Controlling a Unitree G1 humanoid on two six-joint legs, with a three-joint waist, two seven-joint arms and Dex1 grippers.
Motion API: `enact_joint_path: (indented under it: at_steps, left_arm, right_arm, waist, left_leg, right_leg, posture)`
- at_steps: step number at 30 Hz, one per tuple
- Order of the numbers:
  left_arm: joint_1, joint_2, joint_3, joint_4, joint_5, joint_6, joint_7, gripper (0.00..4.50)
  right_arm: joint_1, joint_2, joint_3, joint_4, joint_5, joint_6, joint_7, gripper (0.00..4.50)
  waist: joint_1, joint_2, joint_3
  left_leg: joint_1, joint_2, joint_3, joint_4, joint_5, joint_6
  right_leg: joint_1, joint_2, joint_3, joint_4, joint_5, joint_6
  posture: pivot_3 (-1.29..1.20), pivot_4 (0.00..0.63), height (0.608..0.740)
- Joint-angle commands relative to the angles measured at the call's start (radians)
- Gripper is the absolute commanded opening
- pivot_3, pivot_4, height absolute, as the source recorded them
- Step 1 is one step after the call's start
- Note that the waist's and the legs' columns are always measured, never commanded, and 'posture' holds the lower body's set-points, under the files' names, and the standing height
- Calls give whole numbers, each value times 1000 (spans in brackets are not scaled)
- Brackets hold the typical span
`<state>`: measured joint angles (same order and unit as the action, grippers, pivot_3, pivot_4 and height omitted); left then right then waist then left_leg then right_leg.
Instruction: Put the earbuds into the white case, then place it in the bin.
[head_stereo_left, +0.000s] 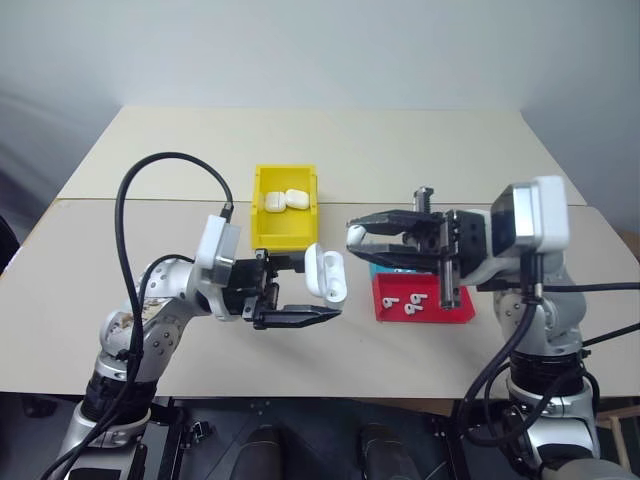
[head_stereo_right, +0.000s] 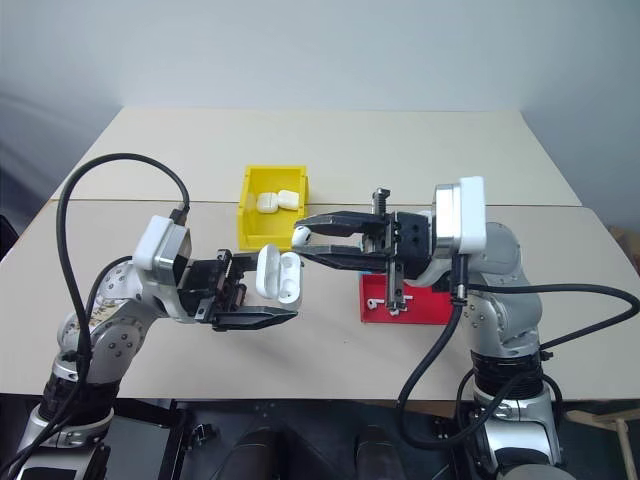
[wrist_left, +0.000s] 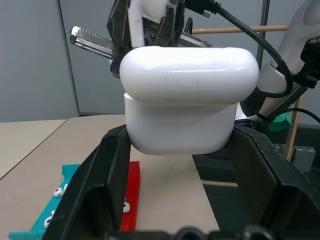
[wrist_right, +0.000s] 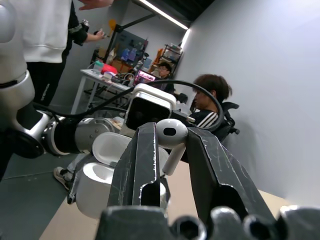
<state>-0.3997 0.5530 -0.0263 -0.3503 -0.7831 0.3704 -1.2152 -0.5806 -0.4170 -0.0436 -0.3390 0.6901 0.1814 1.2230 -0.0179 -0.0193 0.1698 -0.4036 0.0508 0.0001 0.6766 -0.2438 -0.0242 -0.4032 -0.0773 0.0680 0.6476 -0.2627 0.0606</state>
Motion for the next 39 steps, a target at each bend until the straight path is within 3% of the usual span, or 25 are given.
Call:
enact_joint_path:
  at_steps: [1,39]
  left_arm:
    - [-10,-5,3,-6,5,-14,-6,2699]
    - [-20,-64,-15,29,70,-72,-53,2699]
  right_arm:
    - [-10,4,13,-2,9,-28,9,618]
    - [31,7,91,34,-57,-59,16,618]
  waist:
    - [0,0,0]
    - [1,0,0]
  left_leg:
    - [0,0,0,0,0,0]
    - [0,0,0,0,0,0]
  right_leg:
    - [0,0,0,0,0,0]
    - [0,0,0,0,0,0]
  posture:
    - [0,150,740]
    - [0,150,740]
